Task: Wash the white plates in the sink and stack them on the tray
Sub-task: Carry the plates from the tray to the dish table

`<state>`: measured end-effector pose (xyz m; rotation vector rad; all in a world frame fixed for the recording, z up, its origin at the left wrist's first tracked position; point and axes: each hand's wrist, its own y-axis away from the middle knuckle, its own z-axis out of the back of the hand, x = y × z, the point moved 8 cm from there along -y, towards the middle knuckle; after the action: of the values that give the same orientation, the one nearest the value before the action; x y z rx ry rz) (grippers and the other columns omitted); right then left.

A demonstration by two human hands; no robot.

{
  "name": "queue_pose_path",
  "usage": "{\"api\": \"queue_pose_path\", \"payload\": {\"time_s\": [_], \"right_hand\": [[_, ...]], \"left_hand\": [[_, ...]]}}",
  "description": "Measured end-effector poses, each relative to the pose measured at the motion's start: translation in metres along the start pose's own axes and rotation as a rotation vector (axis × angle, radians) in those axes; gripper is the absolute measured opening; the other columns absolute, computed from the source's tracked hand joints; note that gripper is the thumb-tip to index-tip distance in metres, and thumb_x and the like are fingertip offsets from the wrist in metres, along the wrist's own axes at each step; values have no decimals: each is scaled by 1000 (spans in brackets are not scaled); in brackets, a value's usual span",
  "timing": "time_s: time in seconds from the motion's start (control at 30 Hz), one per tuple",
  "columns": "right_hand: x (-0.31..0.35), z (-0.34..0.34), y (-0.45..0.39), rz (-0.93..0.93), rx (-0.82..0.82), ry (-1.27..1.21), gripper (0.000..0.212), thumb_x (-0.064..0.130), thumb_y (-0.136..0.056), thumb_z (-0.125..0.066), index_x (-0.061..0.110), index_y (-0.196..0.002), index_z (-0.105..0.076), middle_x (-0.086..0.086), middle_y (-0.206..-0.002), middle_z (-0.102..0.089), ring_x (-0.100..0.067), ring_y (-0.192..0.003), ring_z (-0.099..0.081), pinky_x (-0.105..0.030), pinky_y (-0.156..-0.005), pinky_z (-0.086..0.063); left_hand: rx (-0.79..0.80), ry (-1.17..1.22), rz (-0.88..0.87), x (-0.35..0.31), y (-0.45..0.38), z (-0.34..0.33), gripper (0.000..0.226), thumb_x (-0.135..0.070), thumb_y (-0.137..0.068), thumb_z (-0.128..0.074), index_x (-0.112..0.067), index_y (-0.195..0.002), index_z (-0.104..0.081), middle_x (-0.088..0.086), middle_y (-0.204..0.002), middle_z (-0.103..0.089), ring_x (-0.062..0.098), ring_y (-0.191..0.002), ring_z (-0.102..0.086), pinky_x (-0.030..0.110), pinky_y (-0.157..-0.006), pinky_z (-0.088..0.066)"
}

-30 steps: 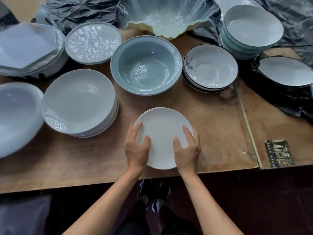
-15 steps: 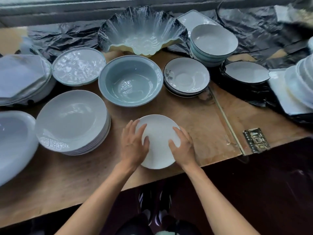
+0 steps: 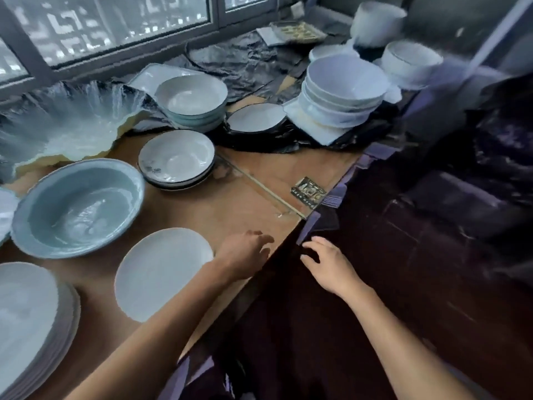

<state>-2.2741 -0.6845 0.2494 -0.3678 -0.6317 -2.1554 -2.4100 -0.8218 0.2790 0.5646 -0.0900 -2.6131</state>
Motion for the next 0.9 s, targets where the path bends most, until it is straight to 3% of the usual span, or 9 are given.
{"api": "queue_pose_path", "payload": {"time_s": [0.17,0.3,0.37,0.6,0.9], "right_hand": [[-121,56,92,-218,-185,-39,40,38,-99,-56,25,-137,-56,6,-148,-48,-18,-134,-45,-32,-108,-36],[-227,88,200,-384,-277,-40,39,37,-100,-54,24,-137,-56,8,-145,-51,-18,-132,-48,-35,-108,-39],[-252,96,228,-416,-293,-23,38,36,-101,-52,25,-137,-56,8,-145,-51,-18,-132,-48,-35,-108,-40],[-408,133,429,-658,-392,13,43,37,-101,-51,26,-142,-51,4,-152,-45,-18,-136,-45,-36,-110,-39],[-525,154,639,-921,-580,-65,43,35,-99,-52,27,-141,-52,4,-150,-47,-19,-136,-44,-34,-111,-38]], "left_hand": [[137,-82,-271,-139,-47,-43,40,-30,-97,-50,-28,-136,-59,2,-135,-61,29,-122,-59,42,-94,-51],[207,-128,-496,-293,-55,-92,43,-32,-100,-49,-25,-142,-53,2,-141,-57,27,-129,-54,43,-102,-47],[211,-158,-546,-334,-53,-105,43,-32,-100,-48,-26,-142,-52,2,-139,-58,27,-127,-55,43,-101,-47],[255,-257,-833,-578,3,-193,42,-37,-102,-45,-29,-143,-49,2,-141,-57,26,-127,-55,41,-103,-47],[308,-294,-1123,-804,82,-270,45,-40,-101,-46,-32,-146,-48,7,-148,-52,27,-136,-49,37,-107,-41]]}}
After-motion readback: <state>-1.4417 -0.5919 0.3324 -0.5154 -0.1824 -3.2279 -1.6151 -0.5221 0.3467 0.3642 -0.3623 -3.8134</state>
